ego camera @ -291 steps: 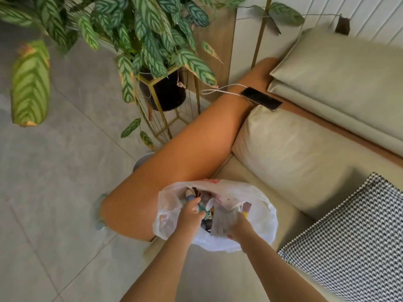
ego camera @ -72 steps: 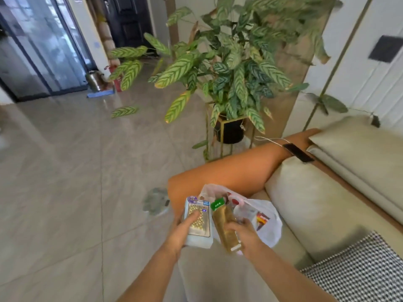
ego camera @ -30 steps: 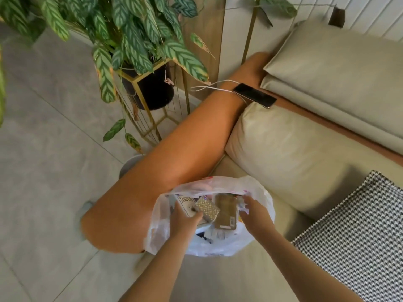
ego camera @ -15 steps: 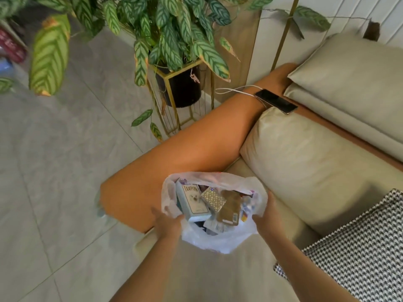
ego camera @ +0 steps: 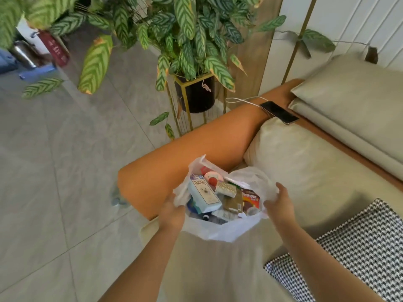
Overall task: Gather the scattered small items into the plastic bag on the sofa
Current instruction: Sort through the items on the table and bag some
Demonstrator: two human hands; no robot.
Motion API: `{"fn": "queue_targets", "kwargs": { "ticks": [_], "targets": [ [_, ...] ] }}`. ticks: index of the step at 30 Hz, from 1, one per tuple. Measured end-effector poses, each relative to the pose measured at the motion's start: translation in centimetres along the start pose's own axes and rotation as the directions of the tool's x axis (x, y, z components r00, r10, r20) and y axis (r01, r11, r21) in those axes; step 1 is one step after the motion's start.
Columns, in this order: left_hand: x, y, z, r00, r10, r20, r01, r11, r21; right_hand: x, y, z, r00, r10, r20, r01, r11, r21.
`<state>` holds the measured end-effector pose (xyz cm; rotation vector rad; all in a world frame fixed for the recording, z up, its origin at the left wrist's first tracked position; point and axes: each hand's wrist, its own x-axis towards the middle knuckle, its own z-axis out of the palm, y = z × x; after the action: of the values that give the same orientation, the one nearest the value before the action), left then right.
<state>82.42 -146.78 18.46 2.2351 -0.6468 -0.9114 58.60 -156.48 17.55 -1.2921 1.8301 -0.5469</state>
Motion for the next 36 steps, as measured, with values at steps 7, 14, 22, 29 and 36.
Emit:
{"fn": "queue_targets", "kwargs": {
  "ticks": [7, 14, 22, 29, 36],
  "targets": [
    [1.2, -1.4, 1.4, 1.0, -0.011, -0.001, 0.011, 0.993, 0.117, 0.6, 0.8, 3.0, 0.992, -0.033, 0.125, 0.047, 0.993, -0.107],
    [3.7, -1.5, -1.7, 0.969, 0.042, -0.244, -0.023, 0.997, 0.08, 0.1, -0.3, 3.0, 0.996, -0.032, 0.079, 0.044, 0.986, -0.163],
    [2.0, -1.2, -2.3, 0.988, -0.01, -0.153, 0.031, 0.991, 0.132, -1.7, -1.5, 2.6, 0.989, -0.104, 0.107, 0.134, 0.934, -0.331],
    [-1.8, -2.0, -4.7, 0.997, -0.021, -0.07, 0.026, 0.997, 0.074, -4.7, -3.6, 2.9, 0.933, -0.303, 0.194, 0.356, 0.706, -0.612],
    [-7.6, -4.8, -8.2, 0.981, -0.182, 0.061, 0.18, 0.983, 0.033, -11.1, -6.4, 5.9, 0.828, -0.393, 0.4, 0.56, 0.619, -0.551]
  ]
}}
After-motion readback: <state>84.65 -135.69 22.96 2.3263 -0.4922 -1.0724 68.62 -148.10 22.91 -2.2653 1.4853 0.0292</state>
